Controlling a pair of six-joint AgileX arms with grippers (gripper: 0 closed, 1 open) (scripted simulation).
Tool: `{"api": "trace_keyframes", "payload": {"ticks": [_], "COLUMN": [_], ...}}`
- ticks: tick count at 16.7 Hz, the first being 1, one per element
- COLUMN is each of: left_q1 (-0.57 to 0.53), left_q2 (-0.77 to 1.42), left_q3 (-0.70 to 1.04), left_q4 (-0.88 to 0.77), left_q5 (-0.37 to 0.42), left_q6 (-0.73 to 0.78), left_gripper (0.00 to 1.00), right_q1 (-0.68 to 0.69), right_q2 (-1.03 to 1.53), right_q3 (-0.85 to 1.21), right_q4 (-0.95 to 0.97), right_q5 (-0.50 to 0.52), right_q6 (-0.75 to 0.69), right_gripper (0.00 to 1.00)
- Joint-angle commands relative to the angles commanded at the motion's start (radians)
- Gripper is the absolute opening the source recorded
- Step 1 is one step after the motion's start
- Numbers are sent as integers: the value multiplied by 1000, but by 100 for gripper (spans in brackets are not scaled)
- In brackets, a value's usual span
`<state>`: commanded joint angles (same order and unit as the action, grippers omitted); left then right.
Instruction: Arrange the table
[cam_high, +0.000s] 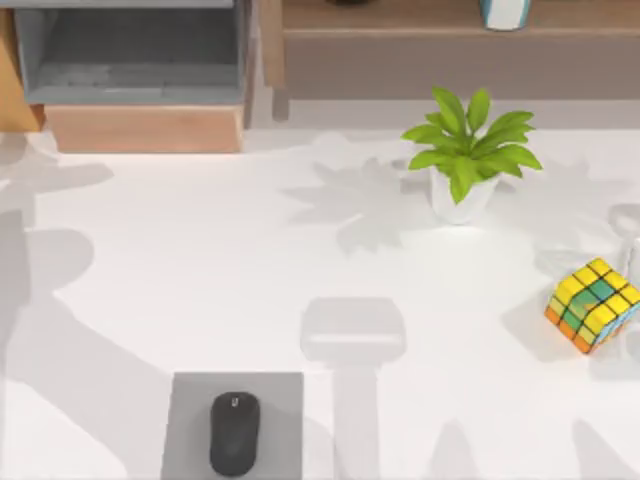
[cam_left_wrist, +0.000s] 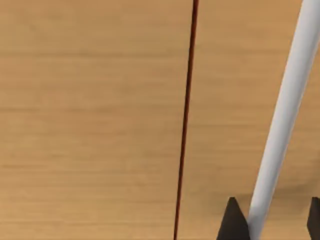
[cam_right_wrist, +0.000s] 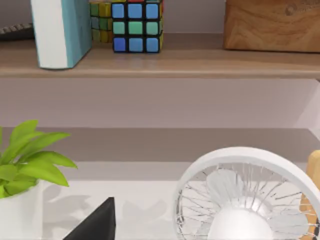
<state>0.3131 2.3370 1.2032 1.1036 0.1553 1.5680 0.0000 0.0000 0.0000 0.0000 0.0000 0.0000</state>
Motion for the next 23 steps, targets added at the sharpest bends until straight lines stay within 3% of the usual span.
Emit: {"api": "trace_keyframes", "payload": {"ticks": [5, 6, 13, 23], "left_q1": [0, 0, 0, 38], "left_q2": [0, 0, 0, -65], "left_q3": [0, 0, 0, -193], "left_q4": [0, 0, 0, 85], "left_q5": [0, 0, 0, 33], "left_q6": [0, 0, 0, -3], "left_gripper": [98, 100, 100, 100], "right_q1": [0, 0, 0, 0], "right_q2": [0, 0, 0, 0], "right_q3": [0, 0, 0, 0], "right_q4": [0, 0, 0, 0], "right_q5": [0, 0, 0, 0], "right_q6": [0, 0, 0, 0], "right_gripper": [100, 100, 100, 100]}}
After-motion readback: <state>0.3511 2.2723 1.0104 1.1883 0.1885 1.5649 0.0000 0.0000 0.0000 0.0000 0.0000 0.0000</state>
